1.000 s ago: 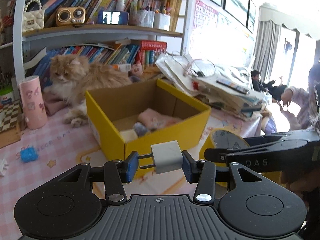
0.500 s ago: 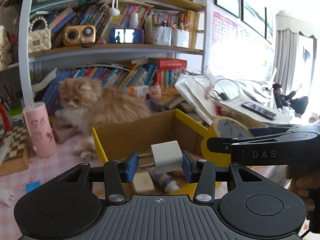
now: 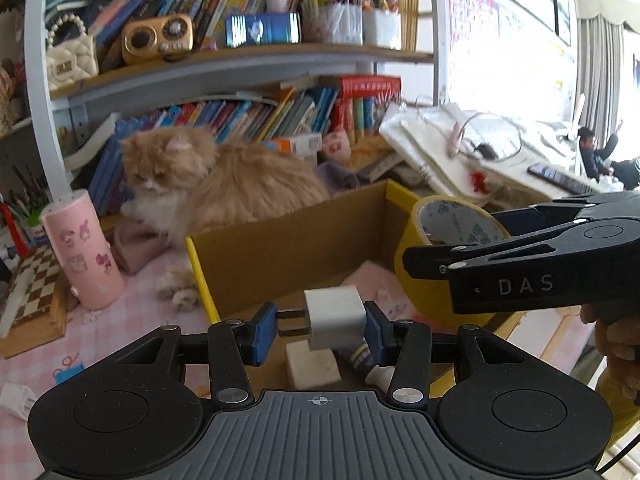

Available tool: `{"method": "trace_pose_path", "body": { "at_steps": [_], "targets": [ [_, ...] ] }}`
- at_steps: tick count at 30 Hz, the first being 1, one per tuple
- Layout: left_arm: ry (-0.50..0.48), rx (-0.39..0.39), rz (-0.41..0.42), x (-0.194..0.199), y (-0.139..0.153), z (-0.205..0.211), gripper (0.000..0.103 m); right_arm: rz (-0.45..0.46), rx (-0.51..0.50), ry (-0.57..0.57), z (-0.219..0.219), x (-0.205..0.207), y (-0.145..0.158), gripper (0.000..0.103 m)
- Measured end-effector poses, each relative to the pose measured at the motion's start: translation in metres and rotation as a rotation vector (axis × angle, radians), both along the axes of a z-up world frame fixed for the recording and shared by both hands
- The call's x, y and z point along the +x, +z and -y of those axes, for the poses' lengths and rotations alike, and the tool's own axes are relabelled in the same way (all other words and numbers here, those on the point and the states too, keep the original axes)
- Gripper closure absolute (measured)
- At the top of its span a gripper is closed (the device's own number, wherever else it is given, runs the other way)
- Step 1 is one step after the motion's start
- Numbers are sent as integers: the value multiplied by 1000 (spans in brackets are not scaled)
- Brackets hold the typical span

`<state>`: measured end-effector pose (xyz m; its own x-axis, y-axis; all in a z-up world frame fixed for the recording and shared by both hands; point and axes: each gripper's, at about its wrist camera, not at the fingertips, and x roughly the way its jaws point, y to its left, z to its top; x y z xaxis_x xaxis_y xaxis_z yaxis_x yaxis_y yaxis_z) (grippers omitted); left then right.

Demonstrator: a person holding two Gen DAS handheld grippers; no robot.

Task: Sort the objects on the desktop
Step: 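Lower both tools into the yellow box and open them to drop plug and tape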

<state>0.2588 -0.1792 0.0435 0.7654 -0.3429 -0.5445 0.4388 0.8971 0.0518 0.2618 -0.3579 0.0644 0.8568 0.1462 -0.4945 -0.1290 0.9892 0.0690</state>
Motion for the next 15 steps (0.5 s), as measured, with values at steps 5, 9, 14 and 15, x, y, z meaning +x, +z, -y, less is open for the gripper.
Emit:
{"method": "trace_pose_path", "body": {
  "at_steps": [5, 9, 14, 15],
  "targets": [
    [-5, 39, -26, 5, -8, 8, 58, -70, -19, 34, 0, 16, -16, 22],
    [-3, 52, -52, 6, -15, 12, 58, -120, -19, 45, 3, 23, -28, 22],
    [4, 66, -64, 5, -21, 14, 58, -164, -2, 56, 5, 28, -39, 22],
    [7, 69, -64, 5, -22, 15, 58, -160, -10, 60, 5, 28, -40, 22]
  ]
}}
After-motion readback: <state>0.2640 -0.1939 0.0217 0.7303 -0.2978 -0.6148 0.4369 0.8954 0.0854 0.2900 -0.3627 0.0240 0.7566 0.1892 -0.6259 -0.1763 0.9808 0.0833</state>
